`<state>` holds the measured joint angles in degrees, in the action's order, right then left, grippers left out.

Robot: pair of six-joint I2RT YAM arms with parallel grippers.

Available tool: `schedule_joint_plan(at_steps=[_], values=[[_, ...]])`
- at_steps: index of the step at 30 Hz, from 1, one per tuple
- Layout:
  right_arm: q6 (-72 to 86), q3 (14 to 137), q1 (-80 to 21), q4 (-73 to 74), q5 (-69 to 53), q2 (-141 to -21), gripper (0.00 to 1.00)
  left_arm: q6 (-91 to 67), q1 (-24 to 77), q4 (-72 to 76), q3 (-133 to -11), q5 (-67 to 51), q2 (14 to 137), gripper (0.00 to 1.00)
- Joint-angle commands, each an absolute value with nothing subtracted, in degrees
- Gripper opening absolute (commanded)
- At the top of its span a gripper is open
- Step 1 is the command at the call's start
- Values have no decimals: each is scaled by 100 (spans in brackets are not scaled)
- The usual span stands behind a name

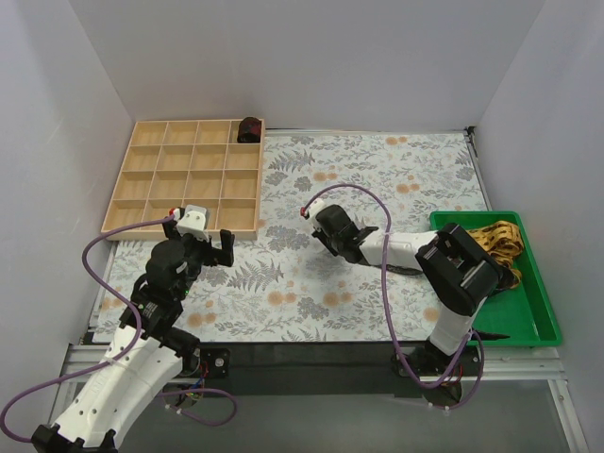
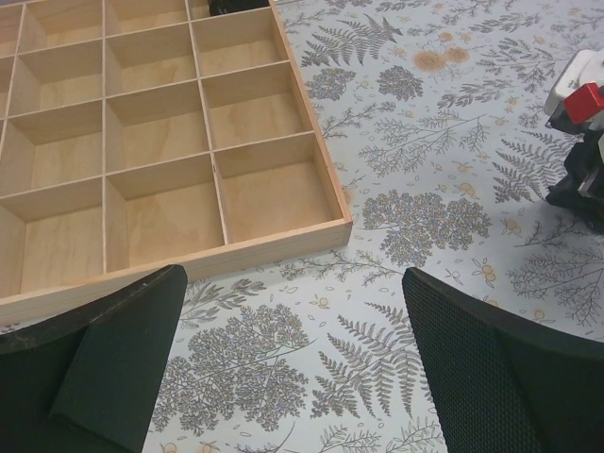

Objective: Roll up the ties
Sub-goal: Move the tie to the center of the board

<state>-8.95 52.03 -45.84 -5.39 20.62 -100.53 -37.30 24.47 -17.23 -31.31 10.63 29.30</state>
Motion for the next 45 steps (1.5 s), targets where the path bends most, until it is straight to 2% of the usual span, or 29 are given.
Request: schedule_joint_plan(at_steps=[1,7,17,20,24,25,33,37,39,43,45], values=[[-695,5851,-4754,-299,1933,-9783,1,-3691,2408,-1670,-3199,1055,2900,91],[-580,6933,-4992,-9,1670,-9782,1,-3691,2399,-1670,-3190,1169,2909,91],[-1818,8646,-5001,1203,1916,-9115,1,-3691,2382,-1670,-3199,1195,2856,90],[-1968,8972,-5001,1510,1513,-8878,1,-3691,2373,-1679,-3199,1169,2848,90],[-1943,9509,-5018,1933,425,-8754,1,-3700,2356,-1670,-3190,1134,2804,90],[-1881,9597,-5036,1986,-205,-8737,1,-3700,2355,-1679,-3199,1125,2795,90],[-1415,9106,-5466,2232,-3476,-8771,1,-3674,2338,-1644,-3164,1142,2690,91],[-1397,9035,-5748,2452,-4566,-8912,1,-3674,2338,-1644,-3155,1134,2681,90],[-1458,8948,-5748,2496,-4702,-9017,1,-3674,2329,-1644,-3173,1143,2689,90],[-1696,8956,-5468,2637,-4028,-9394,1,-3665,2320,-1644,-3173,1134,2716,91],[-1696,9061,-5248,2628,-3694,-9788,11,-3665,2320,-1644,-3164,1125,2725,91]])
